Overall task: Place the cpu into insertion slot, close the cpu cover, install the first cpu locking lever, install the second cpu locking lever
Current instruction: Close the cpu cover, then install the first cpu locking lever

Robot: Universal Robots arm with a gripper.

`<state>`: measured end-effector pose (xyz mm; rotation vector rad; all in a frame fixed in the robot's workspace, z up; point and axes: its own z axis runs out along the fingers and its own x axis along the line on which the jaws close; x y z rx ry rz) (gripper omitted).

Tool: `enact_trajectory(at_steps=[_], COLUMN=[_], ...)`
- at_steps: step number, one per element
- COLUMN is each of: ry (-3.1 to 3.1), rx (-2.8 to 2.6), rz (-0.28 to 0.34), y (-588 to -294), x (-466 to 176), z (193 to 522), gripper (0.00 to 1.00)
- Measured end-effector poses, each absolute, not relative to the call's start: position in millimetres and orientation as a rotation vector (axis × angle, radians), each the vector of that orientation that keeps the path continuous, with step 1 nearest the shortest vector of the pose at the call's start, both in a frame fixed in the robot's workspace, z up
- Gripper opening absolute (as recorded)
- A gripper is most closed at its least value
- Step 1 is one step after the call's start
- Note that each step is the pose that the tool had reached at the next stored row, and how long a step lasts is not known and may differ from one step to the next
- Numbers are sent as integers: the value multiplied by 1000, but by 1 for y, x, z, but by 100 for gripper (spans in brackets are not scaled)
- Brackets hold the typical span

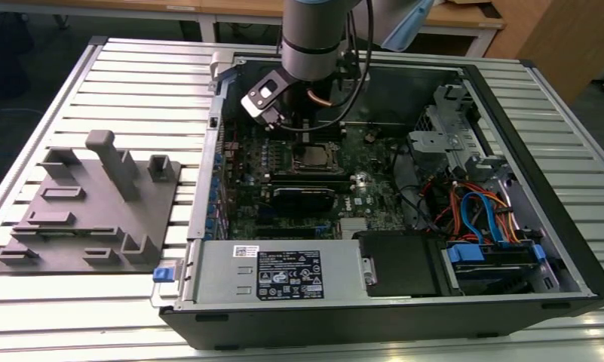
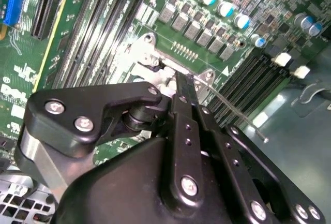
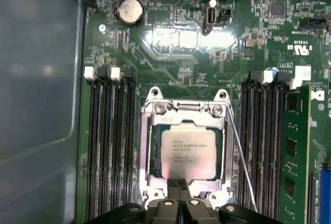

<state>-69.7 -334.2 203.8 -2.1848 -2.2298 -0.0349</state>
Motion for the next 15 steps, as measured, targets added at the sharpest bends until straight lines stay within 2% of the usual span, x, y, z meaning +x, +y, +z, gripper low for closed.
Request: enact_trajectory(at_steps=[15], ry=[-2230], rx=[-2185], rz=[-35], y=[-334], x=[-41], z=[204], gripper=[10])
